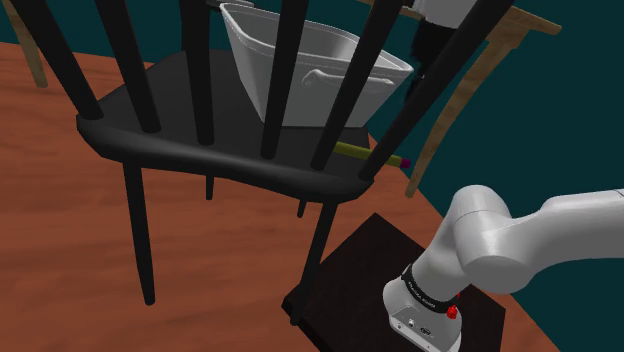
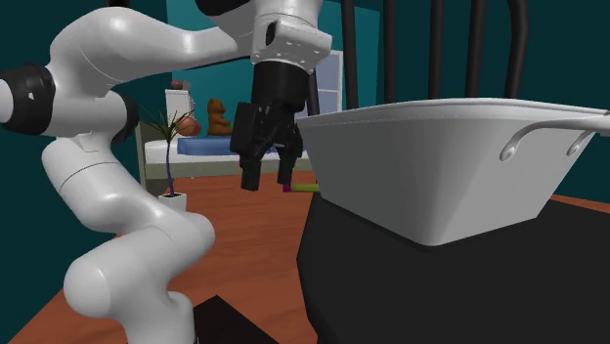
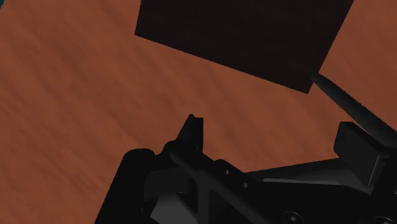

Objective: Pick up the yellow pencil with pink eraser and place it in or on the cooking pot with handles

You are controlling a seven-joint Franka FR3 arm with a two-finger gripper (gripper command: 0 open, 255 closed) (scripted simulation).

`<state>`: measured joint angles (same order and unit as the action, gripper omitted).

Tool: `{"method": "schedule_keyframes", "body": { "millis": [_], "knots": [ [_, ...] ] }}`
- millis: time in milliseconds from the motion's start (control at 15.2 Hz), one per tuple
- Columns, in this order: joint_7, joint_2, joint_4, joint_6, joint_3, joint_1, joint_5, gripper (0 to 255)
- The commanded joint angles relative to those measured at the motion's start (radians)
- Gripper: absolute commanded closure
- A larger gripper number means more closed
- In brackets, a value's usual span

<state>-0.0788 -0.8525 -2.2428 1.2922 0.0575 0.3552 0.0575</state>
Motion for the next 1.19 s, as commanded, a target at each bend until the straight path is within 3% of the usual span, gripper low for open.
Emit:
{"method": "schedule_keyframes", "body": {
  "millis": [0,132,660,1122],
  "knots": [
    [-0.002,-0.002,0.032,-0.033,0.007,0.071,-0.202,0],
    [0.008,-0.001,0.049,-0.049,0.024,0.098,-0.229,0],
    [0.011,-0.061,-0.088,0.028,0.037,0.101,-0.239,0],
    [0.011,-0.061,-0.088,0.028,0.037,0.101,-0.239,0]
  ]
}}
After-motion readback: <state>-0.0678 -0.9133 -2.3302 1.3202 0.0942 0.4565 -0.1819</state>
